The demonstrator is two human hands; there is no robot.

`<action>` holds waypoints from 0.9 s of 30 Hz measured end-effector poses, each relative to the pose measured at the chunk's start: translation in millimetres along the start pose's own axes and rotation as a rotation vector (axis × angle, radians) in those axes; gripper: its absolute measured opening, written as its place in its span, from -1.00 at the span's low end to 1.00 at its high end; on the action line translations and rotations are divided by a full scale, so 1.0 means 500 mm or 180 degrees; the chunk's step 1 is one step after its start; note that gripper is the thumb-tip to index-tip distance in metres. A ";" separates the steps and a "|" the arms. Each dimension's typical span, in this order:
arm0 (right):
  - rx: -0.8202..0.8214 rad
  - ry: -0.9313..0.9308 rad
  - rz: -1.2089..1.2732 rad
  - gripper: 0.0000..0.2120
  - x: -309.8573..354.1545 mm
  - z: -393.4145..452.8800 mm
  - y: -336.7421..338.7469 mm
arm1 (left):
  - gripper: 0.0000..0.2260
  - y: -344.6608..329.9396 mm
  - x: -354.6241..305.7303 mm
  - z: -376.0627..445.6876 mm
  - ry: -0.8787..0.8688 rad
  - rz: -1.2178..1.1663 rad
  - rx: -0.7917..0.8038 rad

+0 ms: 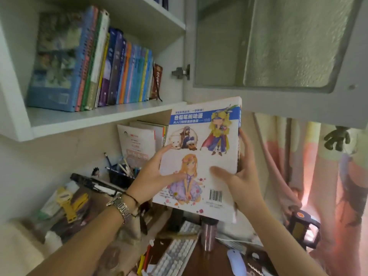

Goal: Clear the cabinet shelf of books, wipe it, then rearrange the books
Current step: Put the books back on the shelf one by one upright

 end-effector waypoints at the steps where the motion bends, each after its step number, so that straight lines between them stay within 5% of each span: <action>1: 0.0007 0.0065 0.0062 -0.12 0.020 0.015 -0.008 | -0.30 0.014 -0.027 0.011 -0.0099 0.0027 -0.0008; 14: 0.0185 0.1186 0.0413 -0.09 0.224 0.171 -0.133 | -0.42 0.204 -0.283 0.114 -0.0978 0.0543 -0.0573; 27: 0.0397 0.1191 0.1225 -0.11 0.226 0.224 -0.325 | -0.58 0.381 -0.336 0.117 -0.0948 0.1001 -0.1724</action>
Point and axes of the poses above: each hand's wrist, its own z-axis towards the middle knuckle, its own y-axis out of the back of the hand, x = y × z, the point moved 7 cm from there along z, towards the middle knuckle, and after that the axes turned 4 degrees about -x, right-handed, at the moved point
